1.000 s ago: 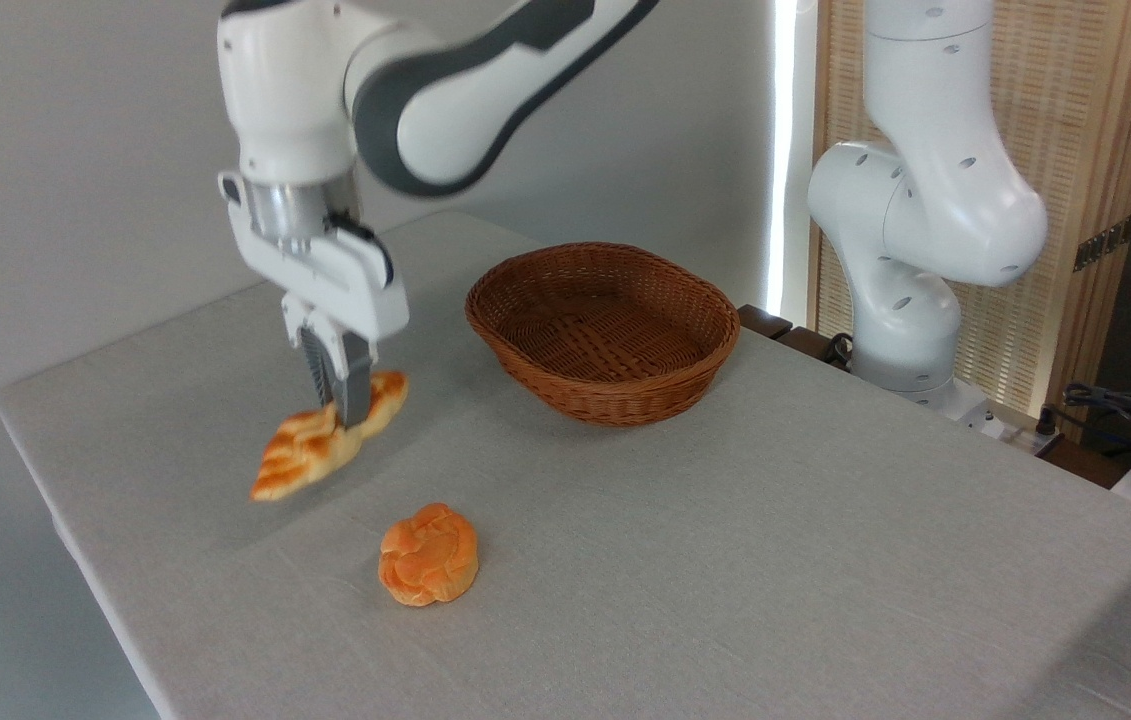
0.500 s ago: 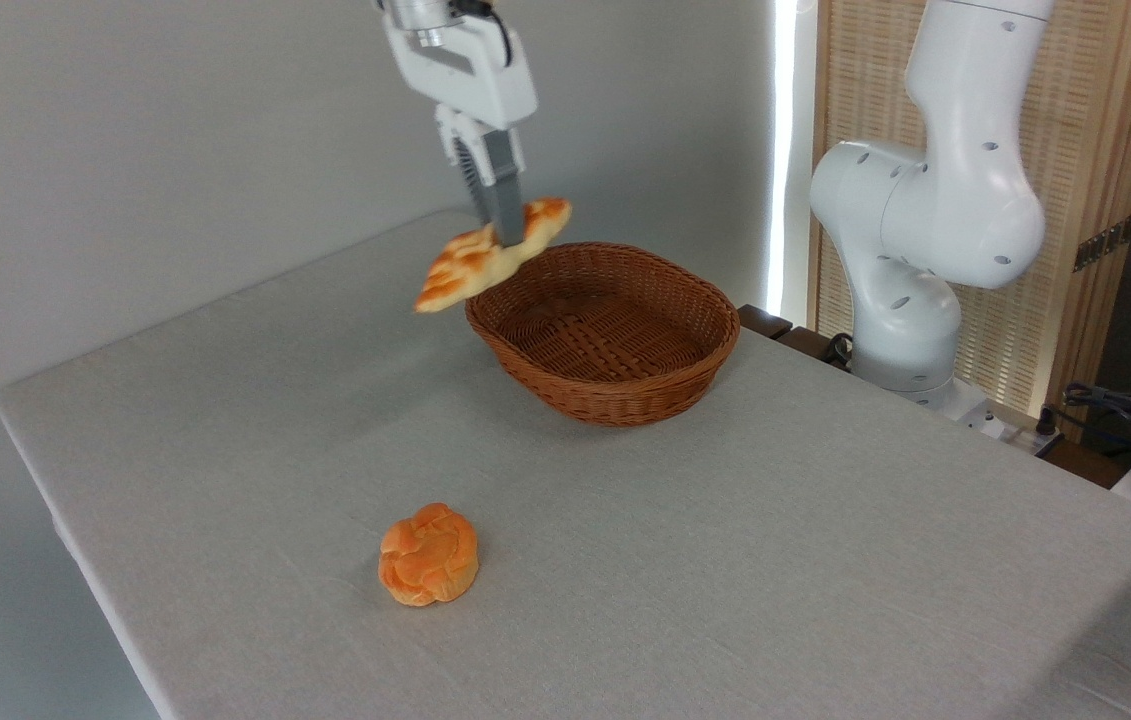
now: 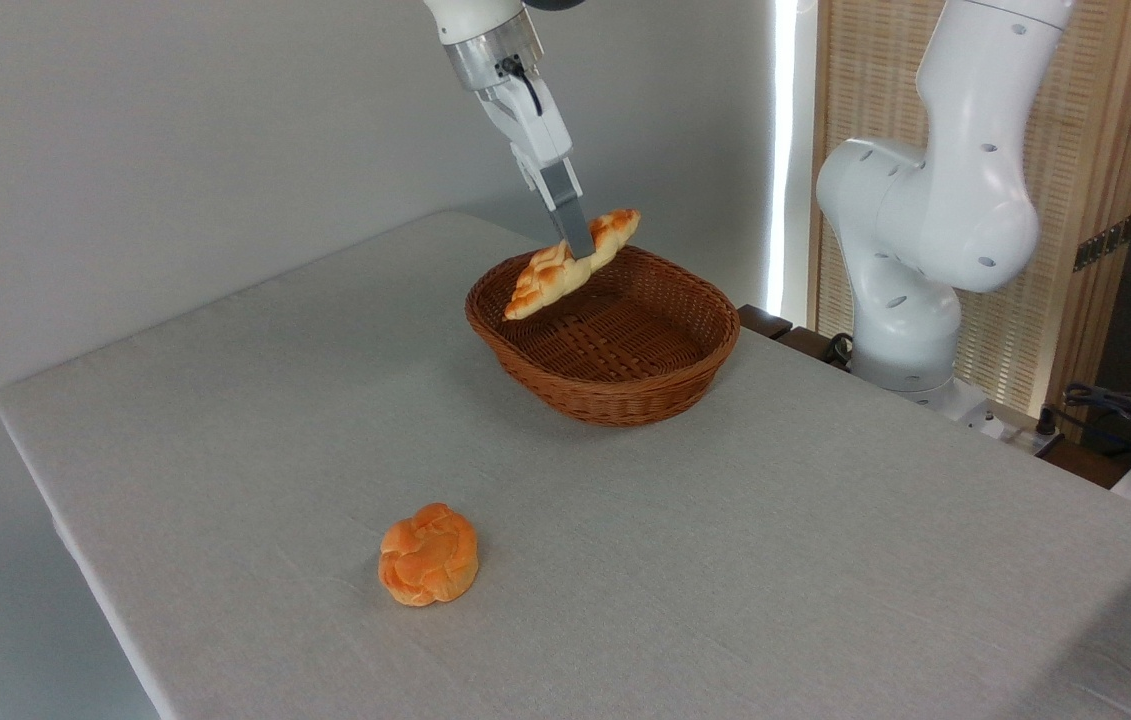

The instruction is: Put bread into the basket

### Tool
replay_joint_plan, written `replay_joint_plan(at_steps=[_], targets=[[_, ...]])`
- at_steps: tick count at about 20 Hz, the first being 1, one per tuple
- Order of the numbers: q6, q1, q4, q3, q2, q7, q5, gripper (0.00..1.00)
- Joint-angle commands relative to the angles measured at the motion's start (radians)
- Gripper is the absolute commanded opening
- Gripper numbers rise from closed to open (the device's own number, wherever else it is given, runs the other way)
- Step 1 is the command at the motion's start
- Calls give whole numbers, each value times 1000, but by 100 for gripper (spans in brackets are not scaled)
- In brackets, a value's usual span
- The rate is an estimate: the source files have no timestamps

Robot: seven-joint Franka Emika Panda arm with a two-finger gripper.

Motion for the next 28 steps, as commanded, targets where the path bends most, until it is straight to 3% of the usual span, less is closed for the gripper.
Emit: replay_joint_plan(at_steps=[1, 4, 13, 16, 19, 22, 26, 28], targets=[[29, 0, -18, -18, 6, -1, -20, 88], [72, 0, -19, -18, 21, -4, -18, 100], [113, 2, 4, -13, 32, -35, -14, 100], [103, 46, 97, 8, 56, -67, 14, 100], [96, 69, 259, 120, 125, -65, 86, 100], [98, 77, 405, 237, 208, -58, 114, 100], [98, 161, 576, 283, 360, -12, 143, 100], [87, 172, 611, 300, 388, -9, 143, 100]])
